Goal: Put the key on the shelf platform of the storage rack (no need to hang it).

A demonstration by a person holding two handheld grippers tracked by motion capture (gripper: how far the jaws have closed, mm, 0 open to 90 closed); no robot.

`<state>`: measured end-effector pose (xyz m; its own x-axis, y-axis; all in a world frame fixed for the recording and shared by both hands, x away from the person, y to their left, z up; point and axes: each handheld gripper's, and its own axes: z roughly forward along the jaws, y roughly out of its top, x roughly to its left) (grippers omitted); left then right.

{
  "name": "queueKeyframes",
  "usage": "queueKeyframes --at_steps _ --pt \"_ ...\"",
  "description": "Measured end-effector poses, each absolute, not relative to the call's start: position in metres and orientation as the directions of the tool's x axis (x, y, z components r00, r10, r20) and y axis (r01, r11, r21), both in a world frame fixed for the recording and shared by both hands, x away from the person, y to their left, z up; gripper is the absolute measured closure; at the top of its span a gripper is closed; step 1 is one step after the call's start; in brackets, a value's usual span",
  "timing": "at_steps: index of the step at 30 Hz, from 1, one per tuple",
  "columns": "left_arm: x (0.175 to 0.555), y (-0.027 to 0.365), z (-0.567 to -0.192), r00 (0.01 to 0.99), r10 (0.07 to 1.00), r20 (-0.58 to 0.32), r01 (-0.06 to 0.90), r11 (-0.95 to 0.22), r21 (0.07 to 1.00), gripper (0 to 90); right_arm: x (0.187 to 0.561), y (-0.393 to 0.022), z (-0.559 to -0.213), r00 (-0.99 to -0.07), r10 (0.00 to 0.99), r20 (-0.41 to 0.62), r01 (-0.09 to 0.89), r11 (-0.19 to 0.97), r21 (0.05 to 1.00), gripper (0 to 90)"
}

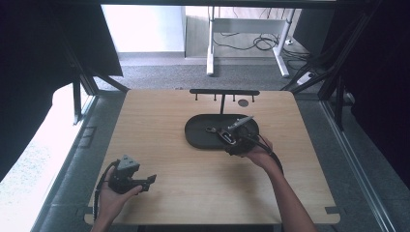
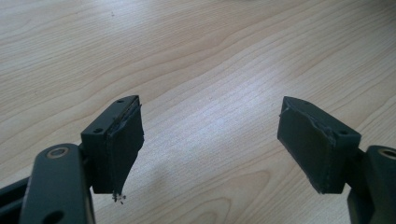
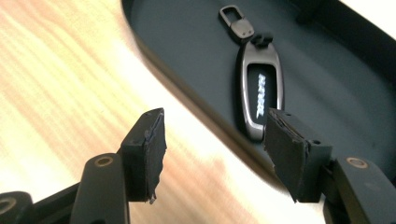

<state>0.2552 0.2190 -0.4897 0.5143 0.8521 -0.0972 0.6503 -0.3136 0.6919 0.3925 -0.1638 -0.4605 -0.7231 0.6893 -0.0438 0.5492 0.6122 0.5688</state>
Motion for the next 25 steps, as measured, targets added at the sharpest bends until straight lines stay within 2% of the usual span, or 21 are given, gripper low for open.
queueKeyframes --at_steps 12,20,25 --pt "0.255 0.215 -0.491 0.519 0.850 -0.087 0.649 -0.325 0.688 22.8 0.345 -0.193 -0.476 -0.734 0.679 -0.017 0.534 0.592 0.603 39.7" --pt "0.255 0.215 -0.491 0.514 0.853 -0.086 0.651 -0.323 0.687 22.8 0.330 -0.200 -0.488 -0.727 0.687 -0.005 0.532 0.567 0.629 39.5" --pt "0.256 0.215 -0.492 0.517 0.851 -0.085 0.650 -0.326 0.687 22.8 0.326 -0.204 -0.480 -0.712 0.702 -0.001 0.527 0.535 0.660 37.9"
